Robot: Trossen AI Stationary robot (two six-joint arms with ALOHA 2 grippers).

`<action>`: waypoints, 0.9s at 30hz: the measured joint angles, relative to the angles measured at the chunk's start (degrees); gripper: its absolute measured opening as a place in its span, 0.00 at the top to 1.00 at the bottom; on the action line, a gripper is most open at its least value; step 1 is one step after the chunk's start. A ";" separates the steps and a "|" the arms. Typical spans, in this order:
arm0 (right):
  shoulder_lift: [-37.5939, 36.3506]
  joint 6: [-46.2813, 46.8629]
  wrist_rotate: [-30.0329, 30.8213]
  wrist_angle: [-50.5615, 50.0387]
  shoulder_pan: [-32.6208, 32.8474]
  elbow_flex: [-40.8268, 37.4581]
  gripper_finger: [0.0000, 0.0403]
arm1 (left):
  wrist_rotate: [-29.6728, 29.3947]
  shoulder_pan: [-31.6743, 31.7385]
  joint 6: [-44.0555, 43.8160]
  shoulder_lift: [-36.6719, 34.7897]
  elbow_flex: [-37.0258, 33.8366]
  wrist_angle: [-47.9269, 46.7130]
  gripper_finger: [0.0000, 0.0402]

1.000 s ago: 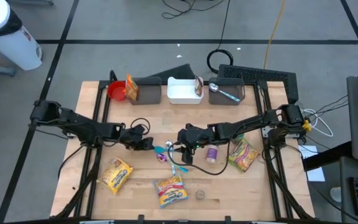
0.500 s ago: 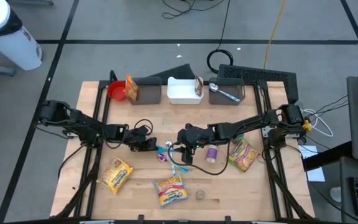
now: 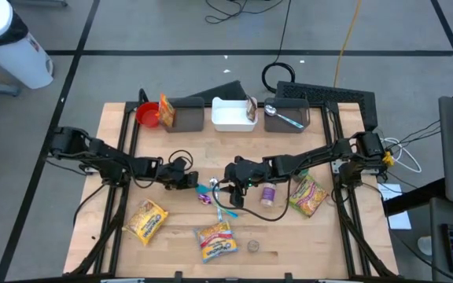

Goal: Pick & Place Food Item
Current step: Put the blue baby spoon into the right black bin

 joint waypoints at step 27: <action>-15.22 -6.56 0.33 -11.02 -3.12 0.09 0.67 | -2.69 0.43 20.09 -2.71 23.94 -24.45 0.99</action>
